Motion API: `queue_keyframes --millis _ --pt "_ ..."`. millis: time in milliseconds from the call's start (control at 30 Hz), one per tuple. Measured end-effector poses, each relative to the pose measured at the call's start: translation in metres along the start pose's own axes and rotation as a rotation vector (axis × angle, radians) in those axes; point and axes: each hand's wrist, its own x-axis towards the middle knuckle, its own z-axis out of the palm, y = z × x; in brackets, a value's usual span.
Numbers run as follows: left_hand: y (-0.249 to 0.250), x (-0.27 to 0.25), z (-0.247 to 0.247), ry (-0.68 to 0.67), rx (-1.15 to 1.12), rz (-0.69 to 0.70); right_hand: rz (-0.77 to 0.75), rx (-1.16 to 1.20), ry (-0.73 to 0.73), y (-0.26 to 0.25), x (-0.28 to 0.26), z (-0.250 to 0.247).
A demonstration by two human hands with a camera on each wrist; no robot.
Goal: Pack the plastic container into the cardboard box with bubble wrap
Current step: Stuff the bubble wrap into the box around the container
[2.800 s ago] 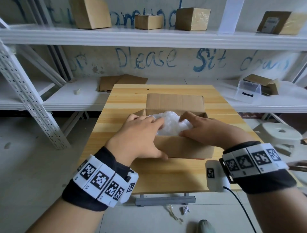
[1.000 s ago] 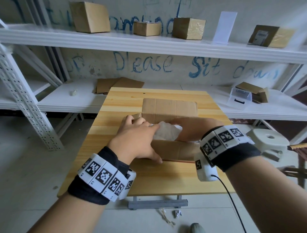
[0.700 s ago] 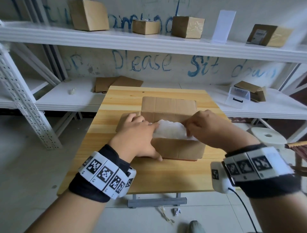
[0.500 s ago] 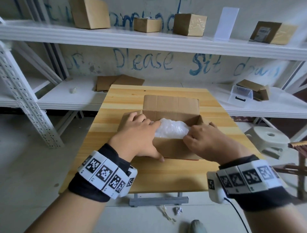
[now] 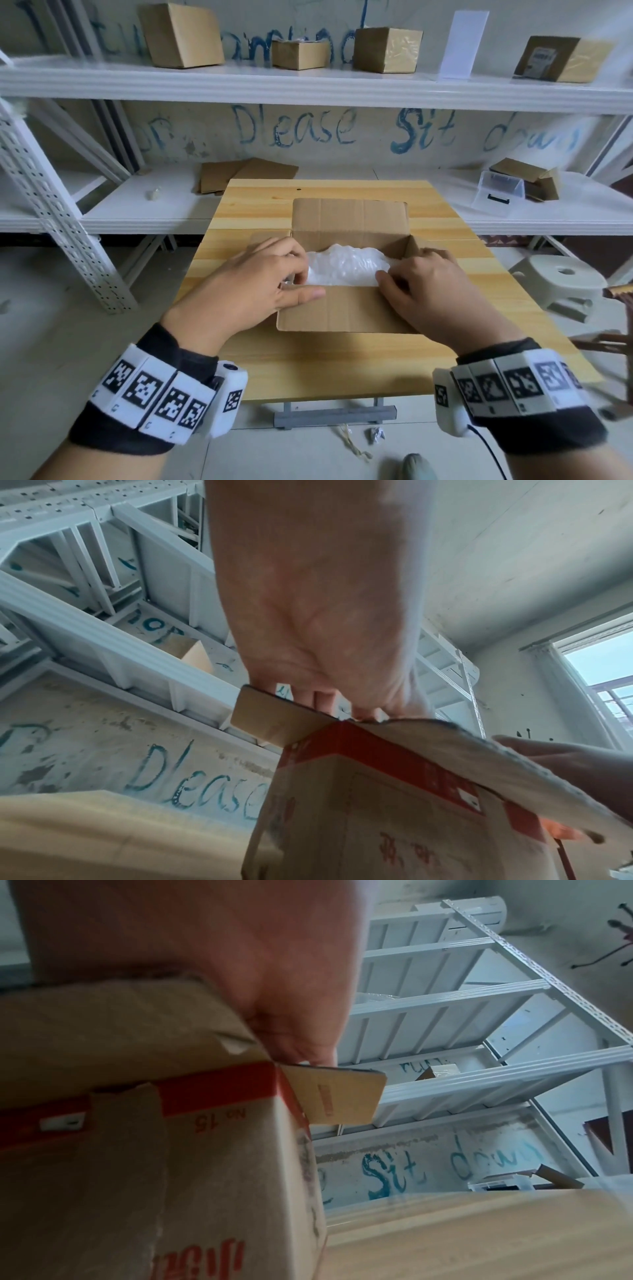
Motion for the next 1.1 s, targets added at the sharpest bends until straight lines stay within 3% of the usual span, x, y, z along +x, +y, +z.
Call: queue_keyframes --millis 200,400,667,867,1100 --pt "-0.001 -0.004 0.005 0.028 0.021 0.058 0.019 -0.042 -0.013 0.0 0.004 0.004" --pt "0.009 -0.006 0.001 -0.018 0.002 -0.067 0.024 -0.033 -0.144 -0.004 0.009 0.003" --pt "0.012 -0.005 0.004 -0.035 0.045 -0.031 0.081 0.041 -0.235 -0.007 0.011 -0.003" --pt "0.012 -0.007 0.004 -0.025 0.009 -0.09 0.114 -0.017 -0.12 -0.01 0.003 -0.014" --pt "0.013 -0.005 0.003 -0.045 0.045 -0.092 0.189 -0.099 -0.348 -0.015 0.003 -0.013"
